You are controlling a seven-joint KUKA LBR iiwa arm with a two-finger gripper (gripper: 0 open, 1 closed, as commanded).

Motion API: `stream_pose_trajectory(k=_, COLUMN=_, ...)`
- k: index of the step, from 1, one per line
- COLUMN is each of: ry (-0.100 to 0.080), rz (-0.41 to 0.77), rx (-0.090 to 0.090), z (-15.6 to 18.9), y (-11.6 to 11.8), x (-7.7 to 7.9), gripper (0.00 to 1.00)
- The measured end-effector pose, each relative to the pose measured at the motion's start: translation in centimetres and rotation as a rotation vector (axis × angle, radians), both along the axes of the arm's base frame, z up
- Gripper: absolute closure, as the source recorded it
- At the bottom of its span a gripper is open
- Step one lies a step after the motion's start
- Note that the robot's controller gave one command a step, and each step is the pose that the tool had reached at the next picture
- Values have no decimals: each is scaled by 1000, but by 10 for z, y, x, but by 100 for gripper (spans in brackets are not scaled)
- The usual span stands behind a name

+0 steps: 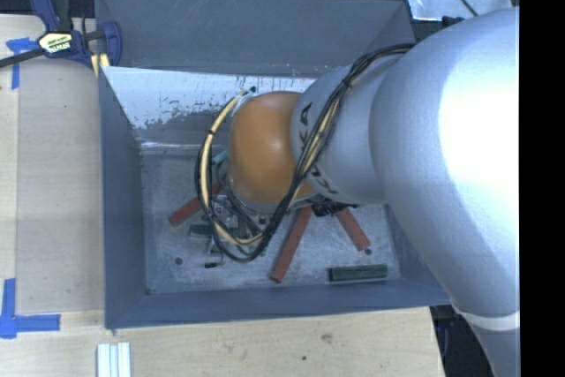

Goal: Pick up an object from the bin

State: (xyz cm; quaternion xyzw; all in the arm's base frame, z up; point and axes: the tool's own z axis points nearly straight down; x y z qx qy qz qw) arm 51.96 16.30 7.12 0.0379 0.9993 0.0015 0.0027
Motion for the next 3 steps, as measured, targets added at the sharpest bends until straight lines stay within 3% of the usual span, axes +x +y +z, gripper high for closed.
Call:
stream_pose_trajectory(k=1, ry=3, rz=-2, rx=-3, z=93, y=-29, x=-11, gripper=100)
stream_pose_trajectory(k=2, ry=3, rz=-2, rx=-3, z=93, y=-29, x=-11, gripper=100)
stream_pose_trajectory(k=3, ry=7, rz=5, rx=-3, z=138, y=-14, x=-9, gripper=100)
